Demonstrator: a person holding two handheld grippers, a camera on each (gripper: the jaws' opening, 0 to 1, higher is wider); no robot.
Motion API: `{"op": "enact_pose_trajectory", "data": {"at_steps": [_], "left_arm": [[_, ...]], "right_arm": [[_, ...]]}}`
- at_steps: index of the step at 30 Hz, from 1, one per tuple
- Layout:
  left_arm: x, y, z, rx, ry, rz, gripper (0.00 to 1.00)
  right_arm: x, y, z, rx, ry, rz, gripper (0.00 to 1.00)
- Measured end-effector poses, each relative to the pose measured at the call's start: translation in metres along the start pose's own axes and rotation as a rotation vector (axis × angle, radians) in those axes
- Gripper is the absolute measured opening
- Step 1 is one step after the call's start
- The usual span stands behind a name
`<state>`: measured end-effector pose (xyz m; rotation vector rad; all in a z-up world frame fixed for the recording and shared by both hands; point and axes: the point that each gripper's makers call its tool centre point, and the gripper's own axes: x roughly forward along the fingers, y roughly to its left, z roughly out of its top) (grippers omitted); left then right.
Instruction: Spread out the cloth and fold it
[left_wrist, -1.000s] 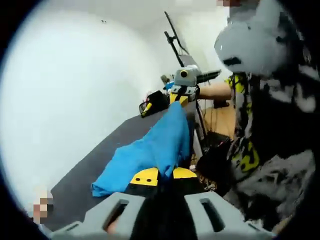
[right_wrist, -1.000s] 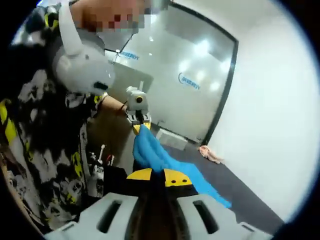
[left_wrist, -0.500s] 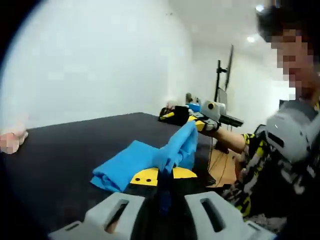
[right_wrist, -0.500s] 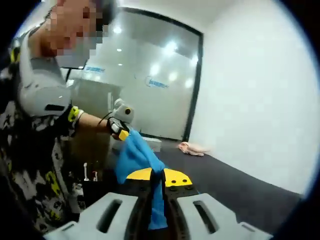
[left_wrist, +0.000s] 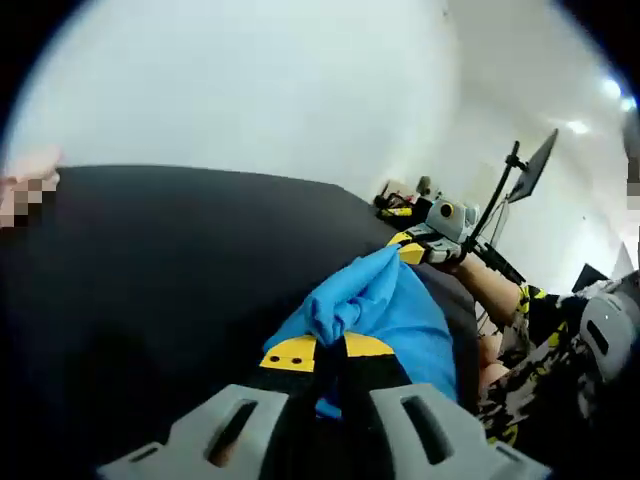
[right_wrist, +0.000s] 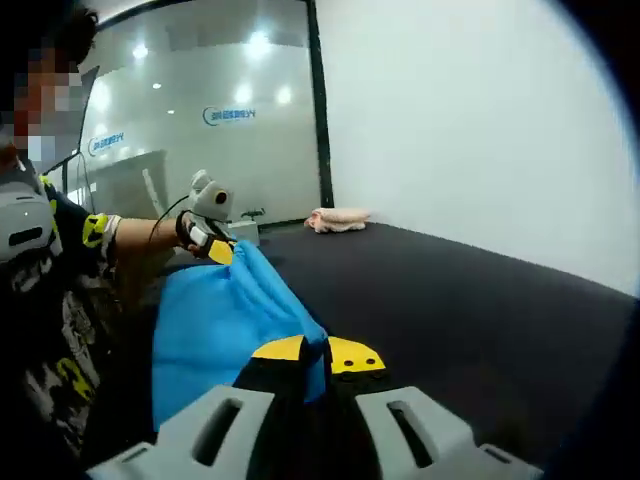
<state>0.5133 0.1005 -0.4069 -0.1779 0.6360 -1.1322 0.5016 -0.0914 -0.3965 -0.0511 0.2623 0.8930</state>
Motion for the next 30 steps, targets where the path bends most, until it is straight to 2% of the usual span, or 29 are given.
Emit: {"op": "enact_pose_trajectory", "data": {"at_steps": [2, 4, 6, 10, 11, 12, 13, 14, 16, 17, 18, 19, 20, 21, 22, 23, 24, 25, 26, 27, 28, 29, 30], "left_arm": [[0.005, 0.005, -0.006, -0.015, 0.000, 0.014, 0.07], [0.007, 0.011, -0.004, 0.050, -0.027, 0.055, 0.09], [0.009, 0.010, -0.003, 0.102, -0.054, 0.062, 0.10], [0.001, 0.007, -0.002, 0.108, -0.082, 0.074, 0.14], [-0.008, 0.014, 0.005, 0.135, -0.126, 0.121, 0.18], [-0.016, 0.020, 0.011, 0.167, -0.154, 0.156, 0.19], [-0.030, 0.031, 0.019, 0.182, -0.191, 0.221, 0.19], [-0.040, 0.040, 0.027, 0.191, -0.224, 0.275, 0.16], [-0.058, 0.043, 0.043, 0.235, -0.274, 0.343, 0.12], [-0.062, 0.025, 0.056, 0.242, -0.328, 0.308, 0.11], [-0.056, -0.008, 0.064, 0.278, -0.345, 0.194, 0.11], [-0.050, -0.029, 0.067, 0.285, -0.353, 0.128, 0.12], [-0.038, -0.055, 0.068, 0.296, -0.351, 0.060, 0.13], [-0.026, -0.067, 0.067, 0.303, -0.340, 0.019, 0.15], [-0.013, -0.075, 0.061, 0.320, -0.309, 0.003, 0.16], [0.007, -0.080, 0.049, 0.371, -0.226, 0.000, 0.16], [0.020, -0.078, 0.039, 0.399, -0.177, 0.014, 0.16], [0.031, -0.073, 0.028, 0.426, -0.113, 0.040, 0.16], [0.044, -0.070, 0.014, 0.446, -0.039, 0.034, 0.16], [0.050, -0.066, 0.008, 0.400, -0.022, 0.035, 0.16], [0.055, -0.054, 0.003, 0.384, -0.005, 0.067, 0.16], [0.057, -0.043, 0.002, 0.416, 0.002, 0.105, 0.16], [0.059, -0.037, 0.002, 0.430, -0.002, 0.124, 0.16]], "right_arm": [[0.006, -0.006, -0.017, -0.049, 0.033, -0.019, 0.06], [0.010, -0.008, -0.025, -0.057, 0.029, -0.028, 0.06], [0.008, -0.012, -0.020, -0.074, 0.014, -0.051, 0.06], [0.006, -0.019, -0.014, -0.076, 0.007, -0.085, 0.07], [0.002, -0.023, -0.010, -0.080, -0.003, -0.114, 0.07], [-0.001, -0.027, -0.005, -0.092, -0.020, -0.143, 0.07], [-0.007, -0.029, 0.005, -0.121, -0.059, -0.172, 0.07], [-0.011, -0.029, 0.012, -0.141, -0.087, -0.186, 0.07], [-0.018, -0.023, 0.024, -0.171, -0.119, -0.195, 0.07], [-0.019, -0.013, 0.032, -0.179, -0.134, -0.182, 0.07], [-0.016, 0.003, 0.043, -0.198, -0.165, -0.137, 0.07], [-0.013, 0.012, 0.049, -0.198, -0.186, -0.117, 0.07], [-0.007, 0.026, 0.057, -0.197, -0.211, -0.085, 0.07], [-0.001, 0.035, 0.060, -0.196, -0.220, -0.063, 0.07], [0.009, 0.045, 0.060, -0.185, -0.215, -0.044, 0.07], [0.017, 0.051, 0.058, -0.177, -0.208, -0.029, 0.07], [0.029, 0.061, 0.048, -0.172, -0.176, -0.001, 0.07], [0.033, 0.064, 0.043, -0.174, -0.155, 0.011, 0.07], [0.041, 0.070, 0.032, -0.166, -0.118, 0.025, 0.07], [0.044, 0.050, 0.027, -0.148, -0.101, 0.028, 0.07], [0.049, 0.052, 0.012, -0.144, -0.041, 0.051, 0.07], [0.051, 0.048, 0.002, -0.169, 0.004, 0.034, 0.06], [0.053, 0.035, -0.012, -0.237, 0.061, -0.018, 0.06]]}}
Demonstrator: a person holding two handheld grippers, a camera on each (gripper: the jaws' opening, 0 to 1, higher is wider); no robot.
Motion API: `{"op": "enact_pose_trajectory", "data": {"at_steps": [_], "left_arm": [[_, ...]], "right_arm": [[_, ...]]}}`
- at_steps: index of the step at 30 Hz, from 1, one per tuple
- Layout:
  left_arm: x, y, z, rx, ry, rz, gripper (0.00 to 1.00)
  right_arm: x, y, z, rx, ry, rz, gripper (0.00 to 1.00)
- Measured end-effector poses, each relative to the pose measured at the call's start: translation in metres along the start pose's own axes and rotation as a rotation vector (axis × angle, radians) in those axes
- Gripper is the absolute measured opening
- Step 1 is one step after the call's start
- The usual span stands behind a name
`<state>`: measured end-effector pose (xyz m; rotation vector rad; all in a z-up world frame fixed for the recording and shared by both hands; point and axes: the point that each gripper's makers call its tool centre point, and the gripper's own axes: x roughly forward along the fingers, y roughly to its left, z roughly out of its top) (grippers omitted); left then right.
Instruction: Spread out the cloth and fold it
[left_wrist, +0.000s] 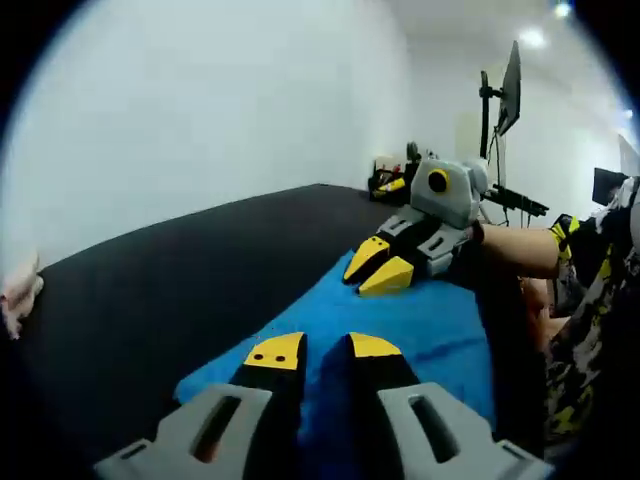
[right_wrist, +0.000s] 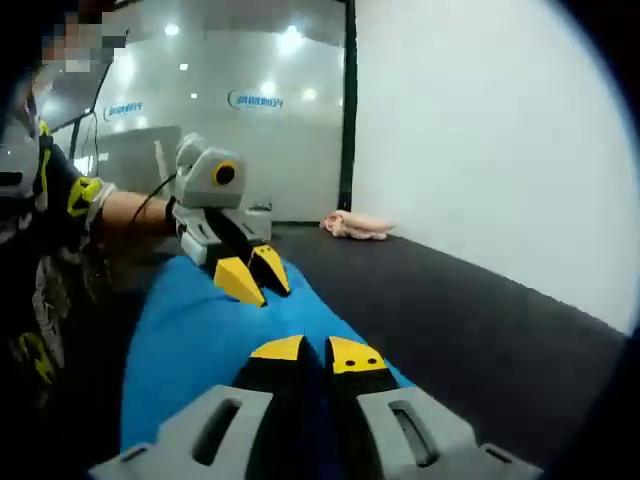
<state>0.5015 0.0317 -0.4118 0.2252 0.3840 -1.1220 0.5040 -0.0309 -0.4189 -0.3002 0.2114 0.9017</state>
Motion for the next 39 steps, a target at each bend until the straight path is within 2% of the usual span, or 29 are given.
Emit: {"op": "enact_pose_trajectory", "data": {"at_steps": [1, 2, 3, 5, 8, 10, 13, 15, 17, 18, 20, 21, 22, 23, 25, 26, 27, 28, 30, 31, 32, 33, 34, 35, 36, 37, 38, 39], "left_arm": [[0.005, 0.005, 0.003, -0.038, -0.055, 0.004, 0.16], [0.006, 0.006, 0.003, -0.049, -0.067, 0.000, 0.16], [0.007, 0.008, 0.001, -0.037, -0.080, -0.012, 0.16], [0.004, 0.010, 0.000, -0.074, -0.111, -0.019, 0.15], [-0.004, 0.013, -0.001, -0.094, -0.132, -0.016, 0.14], [-0.016, 0.021, -0.003, -0.156, -0.161, 0.000, 0.13], [-0.027, 0.032, -0.009, -0.212, -0.169, 0.014, 0.11], [-0.035, 0.042, -0.012, -0.259, -0.168, 0.055, 0.11], [-0.047, 0.050, -0.014, -0.306, -0.164, 0.103, 0.12], [-0.057, 0.047, -0.012, -0.356, -0.186, 0.101, 0.12], [-0.078, 0.034, -0.012, -0.342, -0.188, 0.085, 0.13], [-0.088, 0.029, -0.015, -0.274, -0.179, 0.092, 0.13], [-0.098, 0.024, -0.019, -0.186, -0.157, 0.110, 0.13], [-0.112, 0.013, -0.024, -0.060, -0.130, 0.124, 0.13], [-0.125, -0.006, -0.029, 0.052, -0.134, 0.088, 0.14], [-0.131, -0.017, -0.038, 0.020, -0.105, 0.083, 0.15], [-0.134, -0.027, -0.044, 0.055, -0.082, 0.060, 0.15], [-0.134, -0.035, -0.047, 0.058, -0.095, 0.062, 0.15], [-0.131, -0.041, -0.058, -0.013, -0.060, 0.063, 0.15], [-0.127, -0.043, -0.056, -0.062, -0.088, 0.053, 0.15], [-0.122, -0.052, -0.052, -0.128, -0.116, 0.008, 0.15], [-0.121, -0.053, -0.050, -0.141, -0.123, -0.002, 0.15], [-0.116, -0.052, -0.042, -0.193, -0.164, 0.010, 0.15], [-0.110, -0.042, -0.040, -0.234, -0.174, 0.062, 0.15], [-0.107, -0.038, -0.042, -0.224, -0.151, 0.088, 0.15], [-0.102, -0.042, -0.040, -0.212, -0.148, 0.068, 0.15], [-0.099, -0.044, -0.038, -0.204, -0.148, 0.068, 0.13], [-0.095, -0.044, -0.037, -0.196, -0.144, 0.070, 0.10]], "right_arm": [[0.002, -0.004, -0.006, -0.022, 0.001, -0.009, 0.04], [0.002, -0.003, 0.002, -0.003, -0.054, 0.002, 0.03], [0.000, -0.008, 0.001, 0.089, -0.054, 0.001, 0.01], [-0.005, -0.023, -0.002, 0.078, -0.050, -0.044, 0.00], [-0.013, -0.031, -0.007, 0.094, -0.060, -0.058, 0.00], [-0.020, -0.035, -0.010, 0.113, -0.065, -0.066, 0.00], [-0.026, -0.039, -0.013, 0.125, -0.058, -0.084, 0.00], [-0.028, -0.042, -0.014, 0.150, -0.054, -0.090, 0.00], [-0.038, -0.048, -0.016, 0.215, -0.029, -0.127, 0.04], [-0.045, -0.045, -0.013, 0.234, -0.032, -0.131, 0.07], [-0.062, -0.034, -0.007, 0.239, -0.057, -0.114, 0.14], [-0.075, -0.019, 0.001, 0.189, -0.093, -0.090, 0.22], [-0.088, -0.006, 0.001, 0.111, -0.097, -0.086, 0.27], [-0.097, 0.004, 0.000, 0.060, -0.090, -0.083, 0.29], [-0.111, 0.020, -0.001, 0.055, -0.083, -0.086, 0.24], [-0.119, 0.027, 0.000, 0.069, -0.098, -0.081, 0.24], [-0.124, 0.036, 0.004, 0.069, -0.126, -0.063, 0.24], [-0.130, 0.047, 0.004, 0.091, -0.142, -0.053, 0.25], [-0.133, 0.055, -0.007, 0.181, -0.113, -0.060, 0.26], [-0.132, 0.055, -0.014, 0.225, -0.094, -0.070, 0.26], [-0.128, 0.058, -0.024, 0.244, -0.060, -0.064, 0.26], [-0.125, 0.059, -0.025, 0.242, -0.068, -0.061, 0.25], [-0.122, 0.060, -0.028, 0.249, -0.063, -0.057, 0.25], [-0.117, 0.064, -0.027, 0.252, -0.056, -0.056, 0.25], [-0.113, 0.065, -0.028, 0.243, -0.046, -0.060, 0.24], [-0.110, 0.065, -0.026, 0.225, -0.039, -0.070, 0.24], [-0.108, 0.064, -0.023, 0.230, -0.042, -0.072, 0.21], [-0.105, 0.069, -0.018, 0.254, -0.055, -0.044, 0.13]]}}
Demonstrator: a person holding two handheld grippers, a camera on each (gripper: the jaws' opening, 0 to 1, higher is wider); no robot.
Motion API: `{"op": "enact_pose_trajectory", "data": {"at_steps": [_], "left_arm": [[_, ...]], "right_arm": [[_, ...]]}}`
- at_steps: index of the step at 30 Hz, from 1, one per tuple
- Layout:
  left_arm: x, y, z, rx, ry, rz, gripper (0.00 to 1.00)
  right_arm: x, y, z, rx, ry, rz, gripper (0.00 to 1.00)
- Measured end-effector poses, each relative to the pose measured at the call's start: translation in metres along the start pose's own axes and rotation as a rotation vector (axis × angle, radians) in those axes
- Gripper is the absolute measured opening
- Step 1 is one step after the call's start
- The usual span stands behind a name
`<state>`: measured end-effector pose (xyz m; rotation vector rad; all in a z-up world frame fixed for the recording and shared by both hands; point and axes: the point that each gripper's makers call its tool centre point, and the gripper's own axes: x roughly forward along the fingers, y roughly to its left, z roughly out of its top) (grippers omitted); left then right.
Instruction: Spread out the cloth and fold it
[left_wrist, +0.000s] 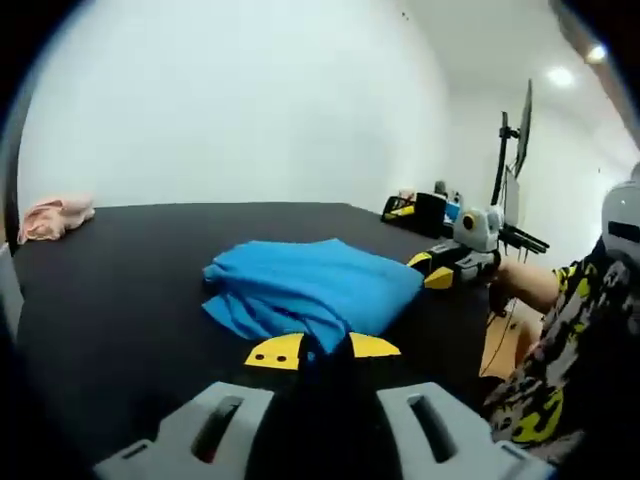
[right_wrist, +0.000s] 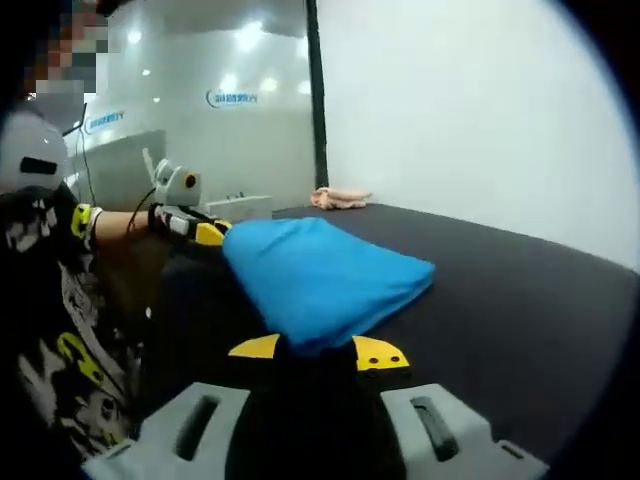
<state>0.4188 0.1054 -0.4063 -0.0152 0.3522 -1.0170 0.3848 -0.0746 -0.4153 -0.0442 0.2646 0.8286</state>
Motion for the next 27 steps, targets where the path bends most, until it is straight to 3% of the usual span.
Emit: {"op": "enact_pose_trajectory", "data": {"at_steps": [1, 2, 8, 10, 12, 14, 15, 19, 21, 23, 25, 27], "left_arm": [[0.001, 0.001, -0.001, -0.007, 0.013, 0.009, 0.07], [0.001, 0.000, -0.004, -0.030, 0.035, 0.012, 0.06], [-0.021, 0.005, 0.000, -0.093, -0.014, 0.021, 0.02], [-0.025, 0.004, -0.009, -0.106, -0.002, 0.021, 0.02], [-0.030, 0.008, -0.028, -0.226, 0.025, 0.025, 0.01], [-0.034, 0.015, -0.042, -0.230, 0.076, 0.060, 0.00], [-0.033, 0.010, -0.029, -0.198, 0.010, 0.042, 0.00], [-0.034, -0.003, -0.019, -0.101, 0.004, 0.010, 0.02], [-0.039, -0.001, -0.017, -0.124, 0.007, -0.006, 0.03], [-0.045, -0.001, -0.004, -0.173, -0.049, -0.031, 0.05], [-0.044, 0.005, 0.012, -0.222, -0.092, -0.023, 0.08], [-0.039, 0.007, 0.022, -0.244, -0.113, -0.028, 0.14]], "right_arm": [[0.001, 0.002, 0.002, 0.003, -0.006, 0.010, 0.03], [0.002, 0.000, 0.005, 0.009, -0.019, -0.010, 0.03], [-0.006, 0.001, 0.006, 0.016, -0.025, 0.007, 0.02], [-0.007, 0.002, 0.006, 0.018, -0.031, 0.012, 0.01], [-0.005, 0.005, -0.001, 0.014, -0.013, 0.017, 0.01], [-0.003, 0.005, -0.004, -0.010, 0.000, 0.012, 0.01], [-0.003, 0.007, -0.004, -0.018, 0.001, 0.013, 0.01], [-0.004, 0.006, -0.003, -0.020, -0.002, 0.013, 0.02], [-0.005, 0.008, -0.001, -0.010, -0.007, 0.016, 0.02], [-0.007, 0.012, 0.001, -0.005, -0.015, 0.035, 0.03], [-0.011, 0.015, 0.009, 0.030, -0.043, 0.071, 0.11], [-0.015, 0.010, 0.020, 0.118, -0.086, 0.092, 0.26]]}}
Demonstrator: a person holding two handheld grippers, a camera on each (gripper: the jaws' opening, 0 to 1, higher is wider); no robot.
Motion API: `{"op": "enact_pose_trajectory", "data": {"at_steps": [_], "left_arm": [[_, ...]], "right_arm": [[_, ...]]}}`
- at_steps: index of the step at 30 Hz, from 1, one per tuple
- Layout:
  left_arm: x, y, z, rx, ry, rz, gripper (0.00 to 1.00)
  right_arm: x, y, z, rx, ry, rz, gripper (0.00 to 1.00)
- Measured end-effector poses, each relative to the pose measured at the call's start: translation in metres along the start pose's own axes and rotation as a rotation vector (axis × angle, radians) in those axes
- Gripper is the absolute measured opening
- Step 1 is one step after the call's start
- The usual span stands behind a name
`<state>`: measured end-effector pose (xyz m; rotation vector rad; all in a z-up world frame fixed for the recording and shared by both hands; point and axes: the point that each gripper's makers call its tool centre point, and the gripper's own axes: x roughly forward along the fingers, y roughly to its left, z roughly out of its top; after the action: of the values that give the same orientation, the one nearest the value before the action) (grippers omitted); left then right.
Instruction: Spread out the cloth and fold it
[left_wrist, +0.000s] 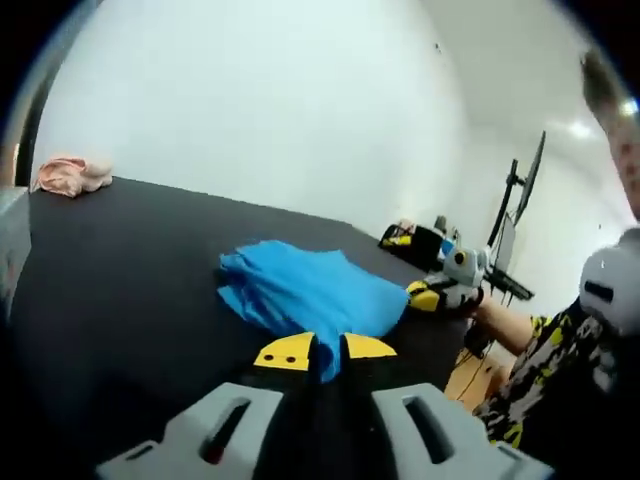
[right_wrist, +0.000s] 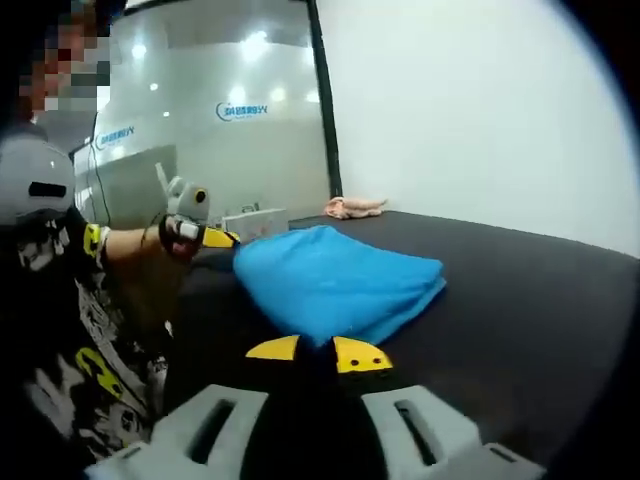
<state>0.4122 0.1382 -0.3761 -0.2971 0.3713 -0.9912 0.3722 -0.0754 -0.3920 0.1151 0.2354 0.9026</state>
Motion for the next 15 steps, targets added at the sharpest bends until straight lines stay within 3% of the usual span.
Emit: {"op": "enact_pose_trajectory", "data": {"at_steps": [1, 3, 6, 9, 11, 12, 13, 15], "left_arm": [[0.008, 0.004, 0.003, -0.029, -0.003, 0.019, 0.15], [0.019, 0.004, -0.002, -0.027, 0.011, 0.010, 0.15], [0.026, 0.003, -0.020, -0.046, 0.080, 0.016, 0.14], [0.024, 0.008, -0.023, -0.052, 0.072, 0.042, 0.11], [0.021, 0.018, -0.023, -0.072, 0.075, 0.084, 0.05], [0.020, 0.019, -0.023, -0.083, 0.081, 0.084, 0.04], [0.019, 0.019, -0.024, -0.092, 0.085, 0.088, 0.03], [0.014, 0.024, -0.024, -0.059, 0.089, 0.122, 0.01]], "right_arm": [[0.000, -0.008, 0.007, 0.058, -0.032, -0.020, 0.31], [0.002, -0.020, 0.012, 0.142, -0.052, -0.061, 0.27], [0.007, -0.025, 0.003, 0.222, -0.013, -0.082, 0.24], [0.012, -0.027, -0.010, 0.218, 0.031, -0.099, 0.21], [0.013, -0.022, -0.020, 0.162, 0.091, -0.099, 0.02], [0.014, -0.027, -0.014, 0.085, 0.067, -0.131, 0.01], [0.012, -0.026, -0.010, 0.062, 0.057, -0.126, 0.01], [0.008, -0.024, -0.006, 0.080, 0.047, -0.120, 0.01]]}}
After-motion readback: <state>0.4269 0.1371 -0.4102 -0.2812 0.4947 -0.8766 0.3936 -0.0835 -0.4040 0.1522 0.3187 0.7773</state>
